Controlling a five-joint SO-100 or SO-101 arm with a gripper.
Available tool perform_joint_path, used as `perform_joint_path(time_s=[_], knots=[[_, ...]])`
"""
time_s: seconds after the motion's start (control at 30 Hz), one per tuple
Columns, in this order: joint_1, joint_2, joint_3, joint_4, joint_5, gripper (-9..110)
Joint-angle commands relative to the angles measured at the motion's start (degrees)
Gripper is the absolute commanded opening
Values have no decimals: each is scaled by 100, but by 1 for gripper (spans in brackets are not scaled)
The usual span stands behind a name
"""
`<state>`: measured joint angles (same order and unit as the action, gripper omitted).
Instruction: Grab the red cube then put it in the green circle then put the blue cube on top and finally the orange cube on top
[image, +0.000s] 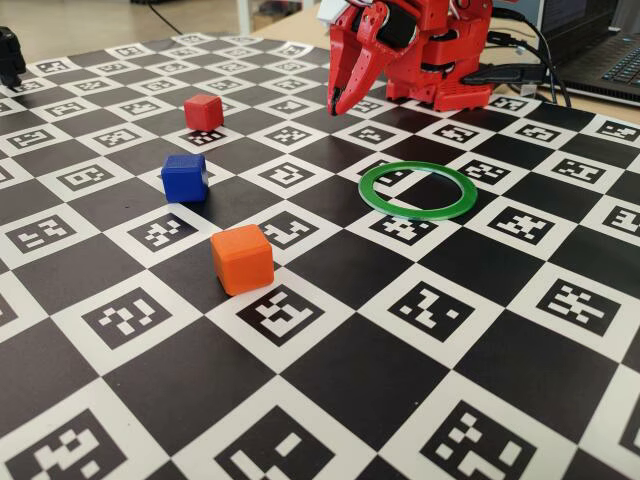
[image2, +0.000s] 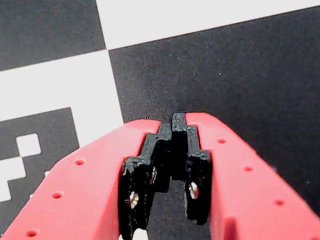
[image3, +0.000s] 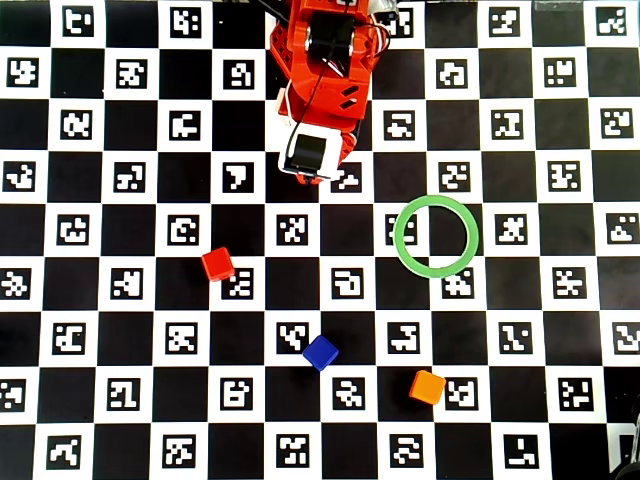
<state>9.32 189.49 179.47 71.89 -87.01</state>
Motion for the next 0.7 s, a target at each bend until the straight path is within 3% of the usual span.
perform_joint_path(time_s=[0.0, 0.67], knots=[[-9, 281, 308, 571, -26, -6], [-70, 281, 308, 589, -149, -6]])
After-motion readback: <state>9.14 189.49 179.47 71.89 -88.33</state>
